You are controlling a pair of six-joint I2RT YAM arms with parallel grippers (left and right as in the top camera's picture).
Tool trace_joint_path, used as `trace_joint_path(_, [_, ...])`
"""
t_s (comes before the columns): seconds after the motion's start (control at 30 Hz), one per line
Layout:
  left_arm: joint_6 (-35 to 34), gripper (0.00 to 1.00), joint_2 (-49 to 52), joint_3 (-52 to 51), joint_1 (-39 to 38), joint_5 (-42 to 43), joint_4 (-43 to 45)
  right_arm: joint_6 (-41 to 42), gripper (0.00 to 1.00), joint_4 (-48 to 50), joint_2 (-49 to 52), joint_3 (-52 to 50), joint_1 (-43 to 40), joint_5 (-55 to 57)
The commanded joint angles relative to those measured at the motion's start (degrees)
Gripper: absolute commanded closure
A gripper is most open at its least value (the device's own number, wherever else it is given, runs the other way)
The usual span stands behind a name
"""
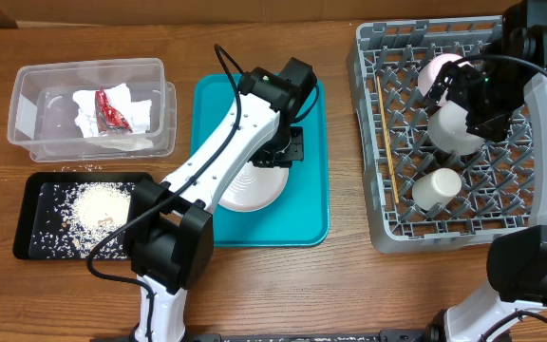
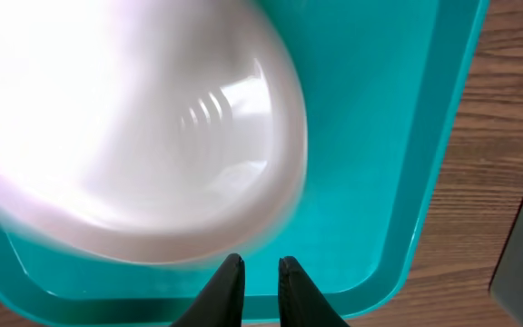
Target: Sort waste into correct bins and load items into the dishwasher
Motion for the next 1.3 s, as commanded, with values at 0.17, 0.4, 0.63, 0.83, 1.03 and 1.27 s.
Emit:
trace_joint_path(0.17, [2.21,0.84,0.11,6.45,0.94,-0.72,-6.34,0.07,0.0,0.2,-1.05,1.14,-0.42,-0.26])
trace_joint_path(0.4, [0.37,0.8,0.09,19.47,4.72,-9.01,-16.85,0.07,0.0,0.2,-1.05,1.14,-0.42,-0.26])
trace_joint_path(0.63, [1.4,0.0,-0.22,25.18,13.42,-11.82,-21.31,0.07,0.0,0.17,-1.05,1.14,-0.42,-0.26])
trace_joint_path(0.83, [2.75,0.0,-0.28,25.16,24.39,-9.88,-21.33,0.07,0.0,0.2,-1.05,1.14,-0.42,-0.26])
trace_joint_path(1.03, [7.21,0.0,-1.27,24.96,34.99,-0.66,-21.33,0.07,0.0,0.2,-1.05,1.14,-0.42,-0.26])
trace_joint_path(1.27, [7.28,0.0,-6.73,22.6,47.15,-1.27,-21.33,0.07,0.0,0.2,-1.05,1.14,-0.42,-0.26])
